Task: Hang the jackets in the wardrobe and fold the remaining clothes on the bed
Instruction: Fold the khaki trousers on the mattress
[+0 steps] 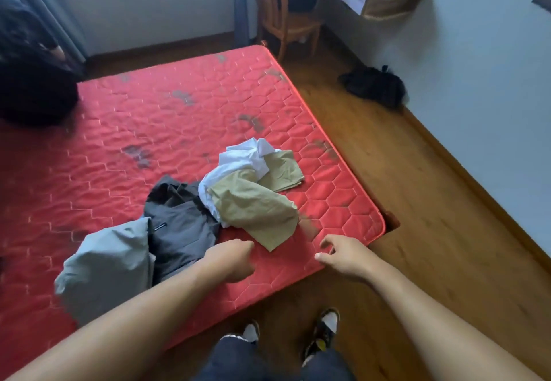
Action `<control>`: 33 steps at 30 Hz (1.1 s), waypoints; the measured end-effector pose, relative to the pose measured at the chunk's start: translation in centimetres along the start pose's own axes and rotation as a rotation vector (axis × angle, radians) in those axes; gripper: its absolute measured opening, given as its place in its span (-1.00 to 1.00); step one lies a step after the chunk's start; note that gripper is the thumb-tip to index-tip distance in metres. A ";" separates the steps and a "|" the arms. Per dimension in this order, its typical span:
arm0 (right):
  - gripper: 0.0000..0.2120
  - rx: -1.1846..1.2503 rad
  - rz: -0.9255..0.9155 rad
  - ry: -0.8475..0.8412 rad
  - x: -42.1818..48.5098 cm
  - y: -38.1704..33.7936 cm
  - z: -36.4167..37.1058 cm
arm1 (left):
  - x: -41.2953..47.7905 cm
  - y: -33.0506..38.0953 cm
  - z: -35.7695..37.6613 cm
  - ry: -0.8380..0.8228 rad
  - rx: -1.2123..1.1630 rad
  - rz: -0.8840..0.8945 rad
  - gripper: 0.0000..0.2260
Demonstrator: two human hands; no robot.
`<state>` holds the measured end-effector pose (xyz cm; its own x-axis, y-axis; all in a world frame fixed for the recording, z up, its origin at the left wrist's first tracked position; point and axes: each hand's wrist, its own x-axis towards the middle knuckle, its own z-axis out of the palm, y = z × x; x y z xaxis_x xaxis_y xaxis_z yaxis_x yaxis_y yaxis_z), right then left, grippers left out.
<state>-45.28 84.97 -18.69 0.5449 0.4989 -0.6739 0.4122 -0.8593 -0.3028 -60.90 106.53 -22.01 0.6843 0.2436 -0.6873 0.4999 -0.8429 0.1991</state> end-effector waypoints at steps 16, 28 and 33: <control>-0.43 -0.086 -0.145 -0.142 33.6 5.6 2.4 | 22.1 2.6 9.2 -0.118 -0.423 -0.397 -0.49; -0.79 0.073 -0.249 -0.075 43.1 5.2 12.7 | 31.8 1.8 18.3 -0.152 -0.630 -0.476 -0.20; -0.86 0.289 -0.283 -0.070 37.2 0.3 9.2 | 27.9 2.0 15.2 0.003 -0.704 -0.475 -0.01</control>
<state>-31.62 102.18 -50.04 0.3840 0.7197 -0.5784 0.3107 -0.6907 -0.6530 -48.89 104.34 -51.38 0.3188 0.4984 -0.8062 0.9477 -0.1554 0.2787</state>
